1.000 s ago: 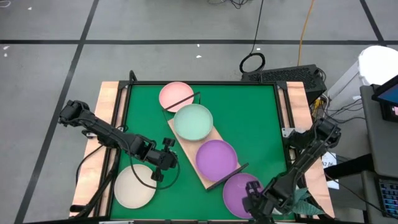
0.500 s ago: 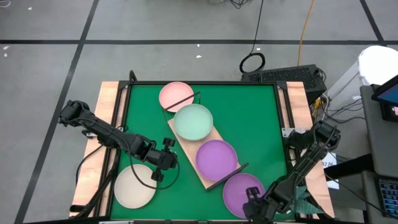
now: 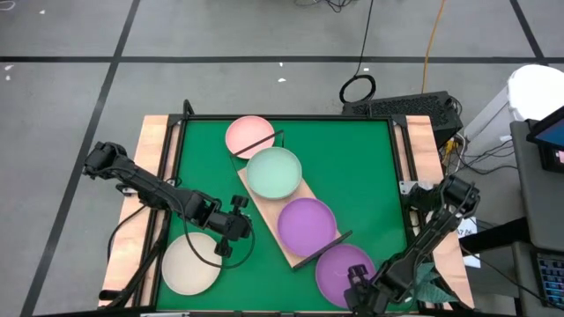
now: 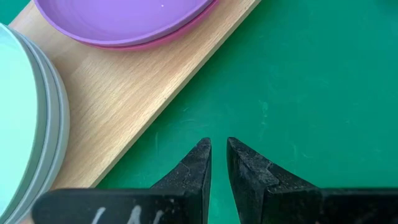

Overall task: Place and stack plates onto a shelf
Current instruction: Stack the violet plate on top of the violet plate on the shelf

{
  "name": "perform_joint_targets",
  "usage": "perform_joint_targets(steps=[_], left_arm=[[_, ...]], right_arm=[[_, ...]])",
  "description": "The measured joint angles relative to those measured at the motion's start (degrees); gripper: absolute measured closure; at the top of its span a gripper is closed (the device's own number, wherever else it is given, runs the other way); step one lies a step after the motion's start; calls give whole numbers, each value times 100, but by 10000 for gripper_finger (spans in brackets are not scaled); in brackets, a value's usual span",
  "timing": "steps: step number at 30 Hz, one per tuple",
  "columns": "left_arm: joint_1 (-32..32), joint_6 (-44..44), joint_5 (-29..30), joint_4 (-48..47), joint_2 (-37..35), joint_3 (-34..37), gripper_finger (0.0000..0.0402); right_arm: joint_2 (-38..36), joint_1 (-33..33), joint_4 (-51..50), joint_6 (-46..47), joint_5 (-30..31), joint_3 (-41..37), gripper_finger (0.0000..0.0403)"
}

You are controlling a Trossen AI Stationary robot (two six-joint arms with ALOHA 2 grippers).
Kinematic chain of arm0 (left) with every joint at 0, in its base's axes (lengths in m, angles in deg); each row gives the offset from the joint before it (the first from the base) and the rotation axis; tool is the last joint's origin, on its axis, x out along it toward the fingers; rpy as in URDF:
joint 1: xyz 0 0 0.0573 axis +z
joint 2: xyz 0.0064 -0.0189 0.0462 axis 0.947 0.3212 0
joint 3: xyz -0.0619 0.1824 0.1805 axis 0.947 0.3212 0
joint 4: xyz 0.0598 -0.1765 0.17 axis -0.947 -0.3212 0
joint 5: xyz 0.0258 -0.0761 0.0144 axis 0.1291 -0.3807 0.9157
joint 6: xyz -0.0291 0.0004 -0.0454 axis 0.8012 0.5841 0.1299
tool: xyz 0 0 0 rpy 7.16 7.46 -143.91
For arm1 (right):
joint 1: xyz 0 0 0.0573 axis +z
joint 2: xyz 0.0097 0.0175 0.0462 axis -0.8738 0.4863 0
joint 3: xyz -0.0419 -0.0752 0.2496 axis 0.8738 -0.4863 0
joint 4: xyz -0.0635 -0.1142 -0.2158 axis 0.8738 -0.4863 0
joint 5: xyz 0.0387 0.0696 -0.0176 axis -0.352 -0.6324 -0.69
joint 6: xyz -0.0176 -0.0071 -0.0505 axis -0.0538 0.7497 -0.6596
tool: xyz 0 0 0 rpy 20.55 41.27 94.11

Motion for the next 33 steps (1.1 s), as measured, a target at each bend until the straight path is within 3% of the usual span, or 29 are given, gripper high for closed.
perform_joint_targets(steps=[8,17,33], left_arm=[[0,2,0,-2,0,0,343],[0,4,0,-2,0,0,343],[0,4,0,-7,0,0,343]], right_arm=[[48,-2,63,-22,11,4,394],[29,-4,247,-60,-119,252,401],[22,-2,-1136,-948,435,1605,402]])
